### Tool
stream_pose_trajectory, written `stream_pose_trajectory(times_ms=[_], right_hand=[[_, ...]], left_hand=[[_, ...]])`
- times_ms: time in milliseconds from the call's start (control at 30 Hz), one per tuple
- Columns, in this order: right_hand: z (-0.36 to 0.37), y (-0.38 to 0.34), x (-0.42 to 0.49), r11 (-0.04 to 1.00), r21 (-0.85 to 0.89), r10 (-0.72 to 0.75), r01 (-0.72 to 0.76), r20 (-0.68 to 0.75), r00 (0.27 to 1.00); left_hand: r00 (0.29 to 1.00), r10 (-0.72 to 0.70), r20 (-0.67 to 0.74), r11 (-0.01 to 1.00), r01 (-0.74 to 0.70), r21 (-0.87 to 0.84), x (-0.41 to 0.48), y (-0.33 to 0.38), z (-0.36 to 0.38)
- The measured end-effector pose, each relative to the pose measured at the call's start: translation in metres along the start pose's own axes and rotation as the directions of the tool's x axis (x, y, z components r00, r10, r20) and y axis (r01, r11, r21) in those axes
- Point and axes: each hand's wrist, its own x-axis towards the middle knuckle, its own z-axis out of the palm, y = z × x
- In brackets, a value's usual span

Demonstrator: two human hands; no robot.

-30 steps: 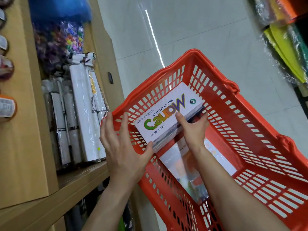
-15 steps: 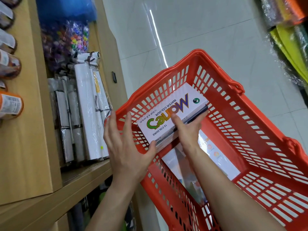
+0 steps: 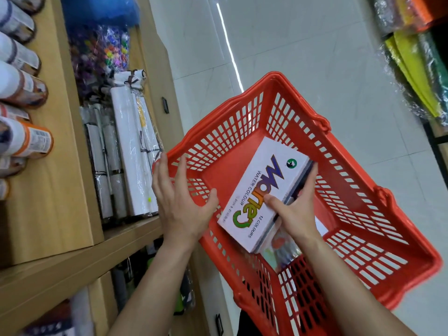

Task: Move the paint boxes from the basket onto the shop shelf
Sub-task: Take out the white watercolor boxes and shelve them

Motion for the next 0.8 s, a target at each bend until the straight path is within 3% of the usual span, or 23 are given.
stream_pose_trajectory(times_ms=[133,233,300,367,433,500,600,800], right_hand=[[-0.029,-0.011,-0.022,0.998,-0.052,-0.023,0.029,0.109,0.994],[-0.047,-0.018,-0.035,0.996,-0.078,-0.027,0.039,0.155,0.988],[-0.058,-0.023,-0.042,0.998,-0.056,-0.030,0.042,0.200,0.979],[-0.067,-0.029,-0.050,0.999,0.001,-0.051,0.053,0.250,0.967],[-0.075,-0.038,-0.057,0.998,0.045,-0.065,0.054,0.290,0.955],[-0.082,-0.047,-0.062,0.997,0.050,-0.070,0.057,0.316,0.946],[-0.093,-0.062,-0.065,0.997,0.060,-0.061,0.044,0.326,0.944],[-0.105,-0.095,-0.080,0.975,0.223,-0.071,-0.009,0.350,0.934]], left_hand=[[0.999,-0.047,-0.005,0.998,0.047,0.044,-0.005,0.013,-0.010],[1.000,0.002,-0.012,1.000,-0.002,-0.018,-0.022,0.027,-0.012],[0.986,-0.016,0.165,0.984,0.044,-0.173,-0.034,0.041,-0.009],[0.895,-0.020,0.445,0.931,0.179,-0.317,-0.045,0.059,-0.003],[0.772,-0.016,0.635,0.822,0.372,-0.431,-0.055,0.075,0.004],[0.711,-0.020,0.703,0.650,0.543,-0.531,-0.066,0.083,0.015],[0.699,-0.017,0.715,0.444,0.646,-0.620,-0.077,0.094,0.021],[0.725,0.036,0.688,0.182,0.672,-0.718,-0.085,0.121,-0.007]])
